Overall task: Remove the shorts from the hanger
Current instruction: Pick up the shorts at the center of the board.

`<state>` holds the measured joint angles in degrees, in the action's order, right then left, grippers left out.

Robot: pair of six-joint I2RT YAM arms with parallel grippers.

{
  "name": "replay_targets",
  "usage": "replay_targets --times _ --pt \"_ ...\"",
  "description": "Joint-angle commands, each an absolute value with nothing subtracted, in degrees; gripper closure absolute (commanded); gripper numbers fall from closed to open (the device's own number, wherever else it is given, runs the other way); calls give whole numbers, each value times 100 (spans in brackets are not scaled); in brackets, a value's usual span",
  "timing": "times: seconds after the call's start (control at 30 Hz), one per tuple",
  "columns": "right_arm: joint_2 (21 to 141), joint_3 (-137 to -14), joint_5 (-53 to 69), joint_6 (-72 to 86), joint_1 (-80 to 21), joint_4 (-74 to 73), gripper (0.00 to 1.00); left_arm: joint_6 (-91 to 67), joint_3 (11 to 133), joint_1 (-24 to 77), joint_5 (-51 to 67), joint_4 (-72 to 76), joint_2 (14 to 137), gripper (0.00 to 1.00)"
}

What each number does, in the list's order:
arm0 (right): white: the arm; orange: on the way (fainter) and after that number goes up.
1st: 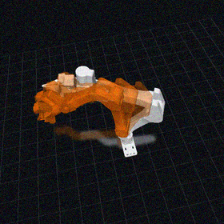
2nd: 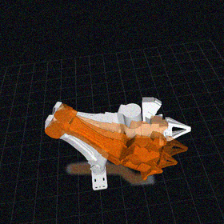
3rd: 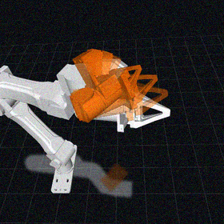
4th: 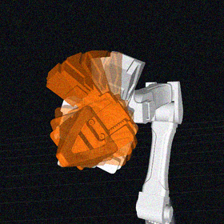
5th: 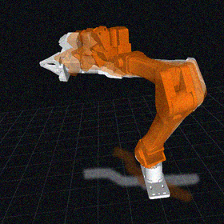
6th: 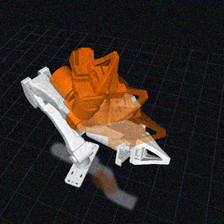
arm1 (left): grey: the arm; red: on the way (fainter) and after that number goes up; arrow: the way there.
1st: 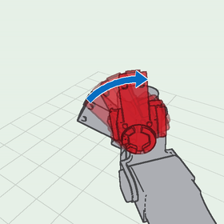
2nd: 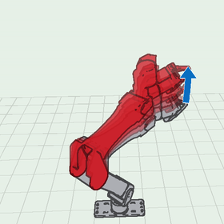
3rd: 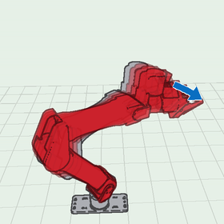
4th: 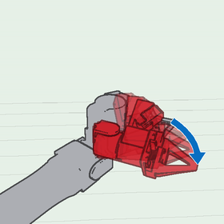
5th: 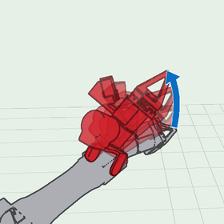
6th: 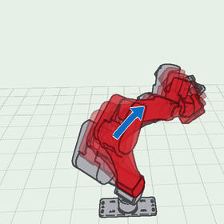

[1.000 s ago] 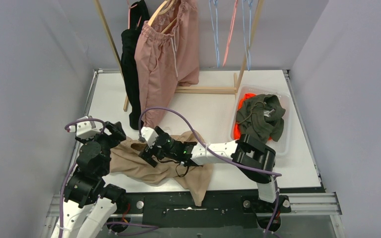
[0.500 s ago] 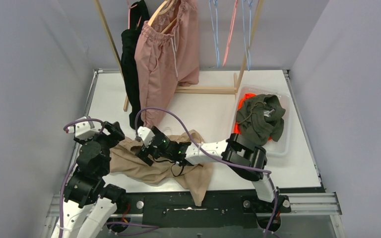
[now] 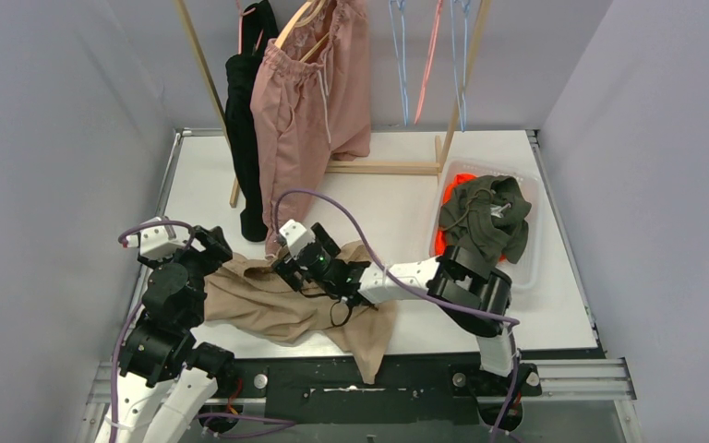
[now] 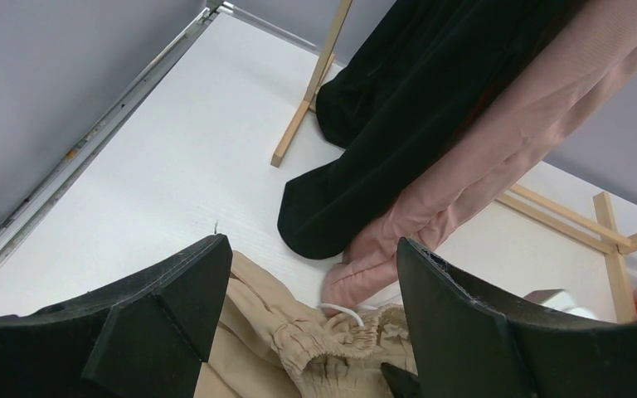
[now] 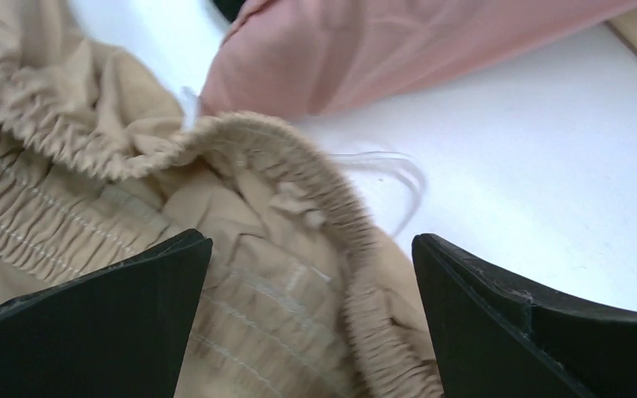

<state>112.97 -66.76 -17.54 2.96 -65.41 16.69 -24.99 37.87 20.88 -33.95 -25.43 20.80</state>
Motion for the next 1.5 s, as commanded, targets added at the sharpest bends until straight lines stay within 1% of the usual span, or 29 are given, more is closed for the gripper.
replay_targets --times 0.0,0.13,0.23,0.5,0.8,1.0,1.2,1.37,1.47 --pt "10495 -6471 -1597 631 -6400 1946 2 -2465 3930 2062 -3331 -2322 2046 27" --pt "10311 -6434 -757 1356 -6070 1885 2 -2461 3920 2061 -3301 -2312 2039 27" --pt "10557 -6631 141 1917 -5663 1495 1 -2452 3899 2058 -3279 -2299 2030 27" --pt "11250 -7199 1533 1840 -5749 219 1 -2399 3833 2057 -3150 -2206 2013 27" --pt "10901 -7352 2902 1532 -5793 34 1 -2373 3793 2049 -3082 -2162 2004 27" --pt "10956 -7566 3354 1193 -5975 -364 0 -2357 3788 2052 -3056 -2147 2004 27" --pt "11113 -7569 3109 502 -6311 -876 2 -2328 3788 2048 -3030 -2130 2004 27" --pt "11085 -7090 3480 109 -6409 -385 2 -2329 3788 2048 -3026 -2127 1995 27" --pt "10915 -6710 2992 -192 -6555 124 2 -2329 3788 2048 -3024 -2131 1995 27"
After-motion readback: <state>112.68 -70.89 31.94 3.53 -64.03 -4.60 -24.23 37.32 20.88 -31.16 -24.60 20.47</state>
